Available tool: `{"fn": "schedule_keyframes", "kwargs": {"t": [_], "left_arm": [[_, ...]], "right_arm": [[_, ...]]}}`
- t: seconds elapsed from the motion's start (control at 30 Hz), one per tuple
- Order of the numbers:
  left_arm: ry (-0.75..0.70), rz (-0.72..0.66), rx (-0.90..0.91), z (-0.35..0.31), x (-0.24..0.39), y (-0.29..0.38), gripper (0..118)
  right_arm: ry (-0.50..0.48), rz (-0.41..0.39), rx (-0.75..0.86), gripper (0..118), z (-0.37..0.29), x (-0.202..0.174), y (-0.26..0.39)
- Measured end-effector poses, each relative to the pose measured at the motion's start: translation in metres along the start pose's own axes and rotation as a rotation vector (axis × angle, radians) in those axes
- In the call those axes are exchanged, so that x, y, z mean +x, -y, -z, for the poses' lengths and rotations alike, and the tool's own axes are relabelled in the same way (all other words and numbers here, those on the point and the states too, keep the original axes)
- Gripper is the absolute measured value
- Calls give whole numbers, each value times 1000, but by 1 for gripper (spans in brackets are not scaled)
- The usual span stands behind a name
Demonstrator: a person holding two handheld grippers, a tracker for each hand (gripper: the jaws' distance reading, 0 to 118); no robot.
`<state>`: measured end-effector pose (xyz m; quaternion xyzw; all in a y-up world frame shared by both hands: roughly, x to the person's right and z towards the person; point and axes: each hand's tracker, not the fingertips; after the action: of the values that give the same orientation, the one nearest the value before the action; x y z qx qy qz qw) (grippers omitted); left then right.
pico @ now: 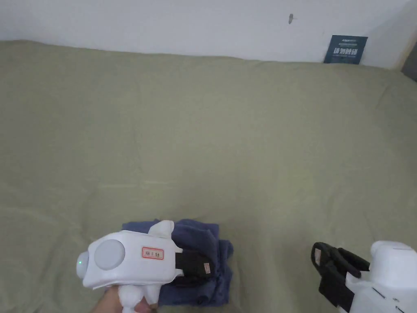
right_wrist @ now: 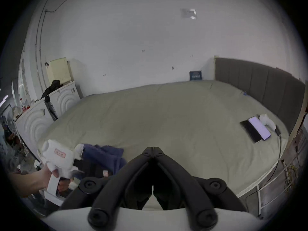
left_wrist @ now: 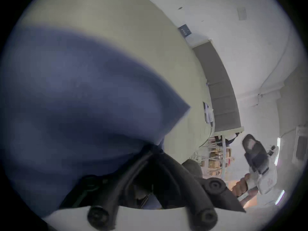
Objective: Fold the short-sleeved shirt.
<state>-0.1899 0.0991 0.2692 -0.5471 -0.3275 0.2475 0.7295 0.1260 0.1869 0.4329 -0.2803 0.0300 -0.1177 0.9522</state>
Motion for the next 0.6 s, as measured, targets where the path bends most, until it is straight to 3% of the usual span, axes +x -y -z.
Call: {"fn": "schedule_keyframes", "kwargs": {"t": [0.13, 0.27, 0.4, 0.6], "left_arm": [[34, 24, 90, -71, 2, -8, 0], [-85, 21, 197, -136, -21, -12, 0], [-262, 24, 190, -162, -54, -14, 0], [-181, -67, 115, -153, -101, -16, 2]], "right_arm": [[-253, 93, -132, 0, 45, -23, -1], [-484, 153, -284, 0, 112, -54, 1], [-679, 344, -454, 0, 183, -58, 10], [-723, 616, -649, 0, 256, -15, 48]]}}
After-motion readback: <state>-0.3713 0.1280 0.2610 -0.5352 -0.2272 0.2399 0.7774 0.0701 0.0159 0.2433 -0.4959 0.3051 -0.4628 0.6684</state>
